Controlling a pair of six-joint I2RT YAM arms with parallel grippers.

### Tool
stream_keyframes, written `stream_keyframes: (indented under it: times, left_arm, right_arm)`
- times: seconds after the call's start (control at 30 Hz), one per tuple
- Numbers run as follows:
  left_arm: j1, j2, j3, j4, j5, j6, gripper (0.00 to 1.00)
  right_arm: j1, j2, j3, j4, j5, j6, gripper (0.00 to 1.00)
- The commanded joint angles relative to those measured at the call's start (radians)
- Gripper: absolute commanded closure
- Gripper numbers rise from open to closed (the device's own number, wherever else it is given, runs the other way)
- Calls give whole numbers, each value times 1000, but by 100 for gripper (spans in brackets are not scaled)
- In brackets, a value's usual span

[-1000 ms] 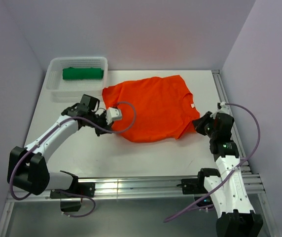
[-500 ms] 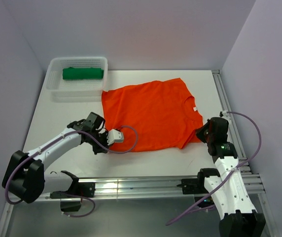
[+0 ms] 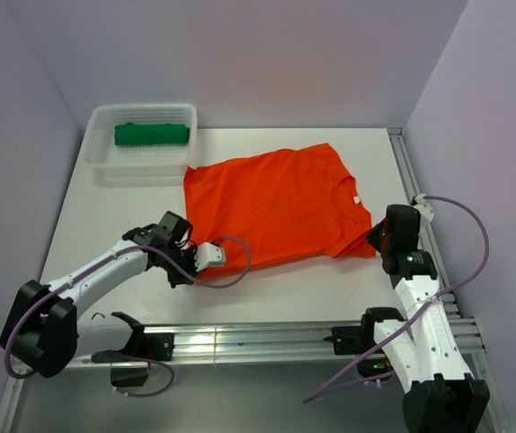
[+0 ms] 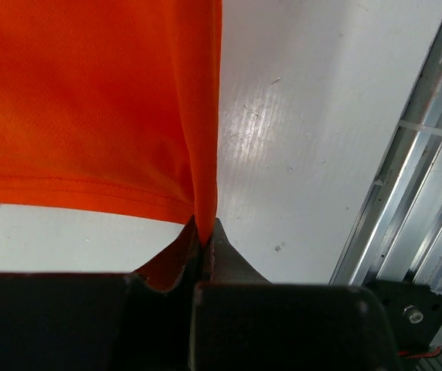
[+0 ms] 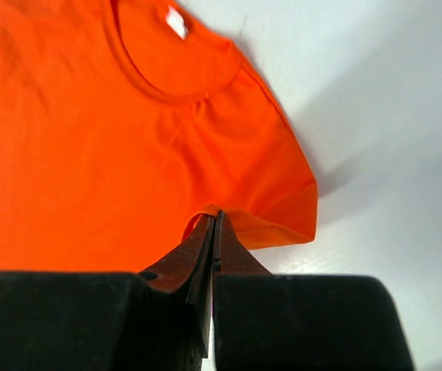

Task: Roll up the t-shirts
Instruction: Flatten the tshirt, then fold the tshirt

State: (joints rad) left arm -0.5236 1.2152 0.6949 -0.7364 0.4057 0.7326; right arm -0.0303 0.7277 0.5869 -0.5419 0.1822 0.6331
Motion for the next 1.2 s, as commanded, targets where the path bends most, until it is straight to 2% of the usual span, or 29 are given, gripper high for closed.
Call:
stream_keyframes:
  times: [0.0, 0.47, 1.17]
  left_arm:
    - [-13, 6, -14, 20, -15, -24, 100]
    - [-16, 102, 71, 45, -28, -33, 100]
    - [-16, 230, 169, 40, -126, 22, 100]
  right_arm:
    - [6, 2, 77, 17, 69, -39, 100]
    - [6, 142, 166, 82, 2, -147, 100]
    - [6, 507, 387, 115, -55, -266, 100]
